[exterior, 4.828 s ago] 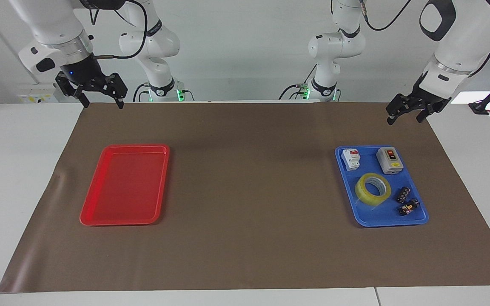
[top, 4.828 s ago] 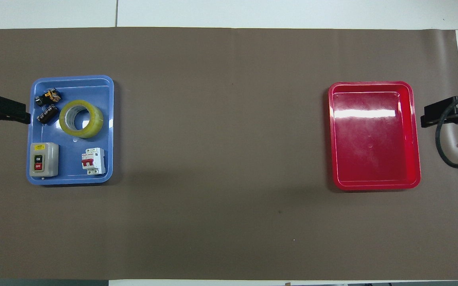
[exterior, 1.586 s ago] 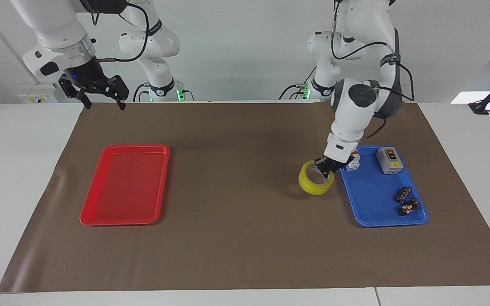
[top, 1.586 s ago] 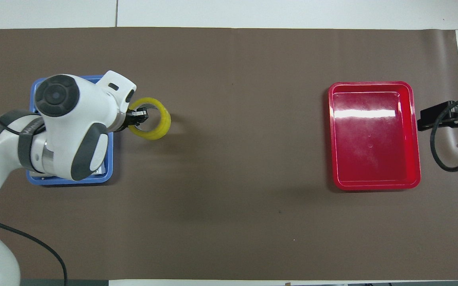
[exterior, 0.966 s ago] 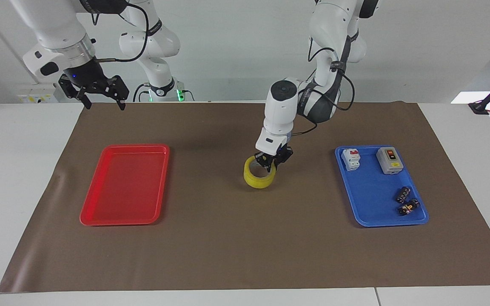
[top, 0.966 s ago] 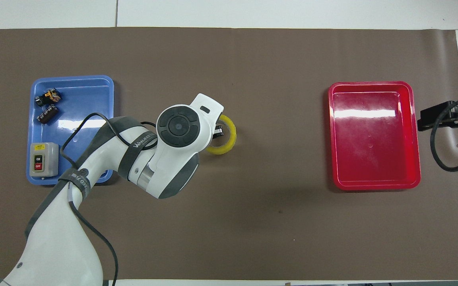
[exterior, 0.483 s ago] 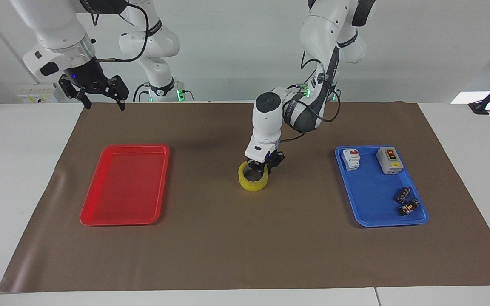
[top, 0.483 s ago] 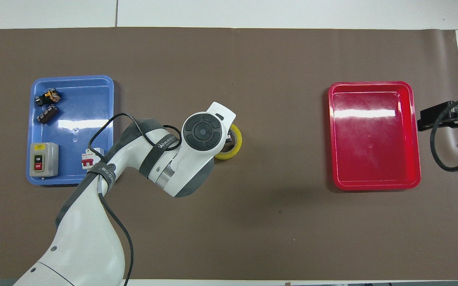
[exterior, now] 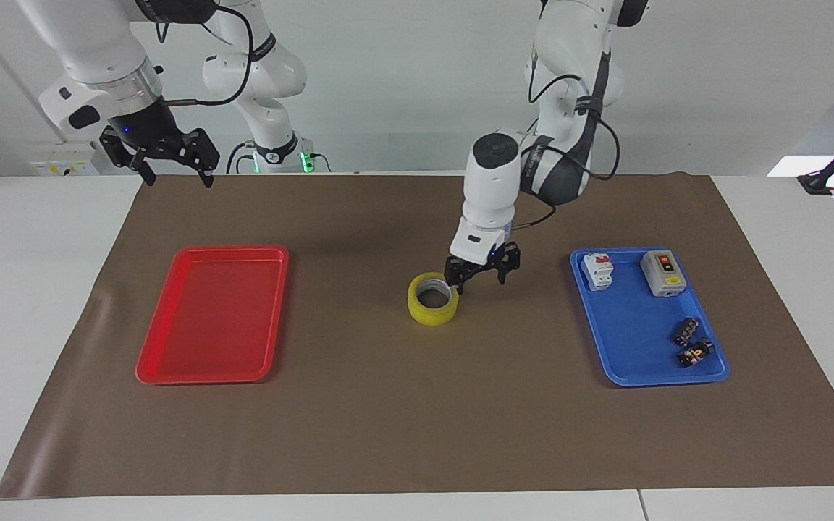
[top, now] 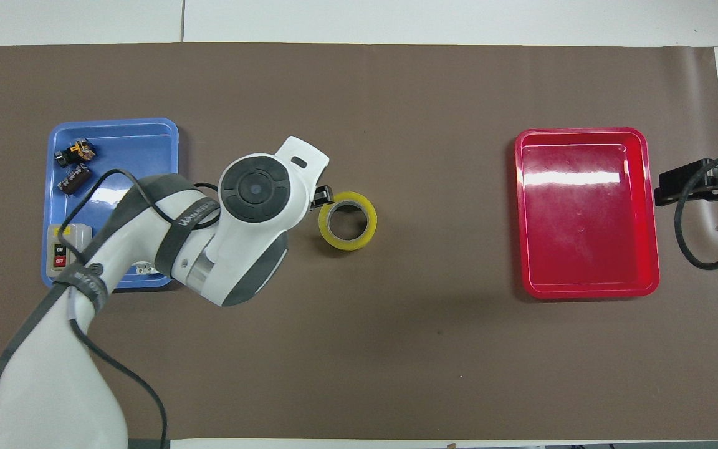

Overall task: Place and move tape with both arms
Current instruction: 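Withdraw the left gripper while the right gripper reaches toward the tape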

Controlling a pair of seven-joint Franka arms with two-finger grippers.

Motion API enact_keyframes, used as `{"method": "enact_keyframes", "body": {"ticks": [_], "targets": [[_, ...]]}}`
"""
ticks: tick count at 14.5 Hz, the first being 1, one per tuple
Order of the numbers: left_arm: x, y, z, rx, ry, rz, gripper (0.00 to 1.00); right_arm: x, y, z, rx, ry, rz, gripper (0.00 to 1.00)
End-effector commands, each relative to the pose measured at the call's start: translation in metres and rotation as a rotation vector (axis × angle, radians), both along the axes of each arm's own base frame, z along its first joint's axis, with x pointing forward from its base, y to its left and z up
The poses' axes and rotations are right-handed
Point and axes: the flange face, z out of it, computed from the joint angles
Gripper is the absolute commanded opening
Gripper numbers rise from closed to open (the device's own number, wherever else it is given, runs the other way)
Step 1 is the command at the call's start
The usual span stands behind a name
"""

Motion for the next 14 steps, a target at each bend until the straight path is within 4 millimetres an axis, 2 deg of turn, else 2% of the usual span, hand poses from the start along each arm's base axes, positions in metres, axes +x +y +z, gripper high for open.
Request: {"method": "enact_keyframes", "body": {"ticks": [1, 4, 5, 7, 9, 12, 14], "targets": [[0.001, 0.069, 0.029, 0.064, 0.034, -0.04, 1.0, -0.006, 0.001, -0.001, -0.005, -0.004, 0.022, 1.0], [0.022, 0.137, 0.053, 0.063, 0.041, -0.076, 1.0, -0.001, 0.013, -0.001, -0.006, -0.033, 0.044, 1.0], [0.029, 0.161, 0.066, 0.041, 0.029, -0.08, 1.0, 0.005, 0.032, -0.006, -0.005, -0.047, 0.072, 1.0], [0.036, 0.205, 0.094, -0.009, 0.008, -0.086, 1.0, 0.013, 0.072, -0.024, -0.001, -0.078, 0.119, 1.0], [0.039, 0.242, 0.121, -0.031, 0.035, -0.104, 1.0, 0.02, 0.124, -0.048, -0.001, -0.066, 0.114, 1.0], [0.046, 0.279, 0.169, -0.075, 0.059, -0.127, 1.0, 0.021, 0.206, -0.08, 0.003, -0.083, 0.085, 1.0], [0.044, 0.296, 0.195, -0.085, 0.06, -0.124, 1.0, 0.013, 0.251, -0.115, 0.014, -0.097, 0.117, 1.0]]}}
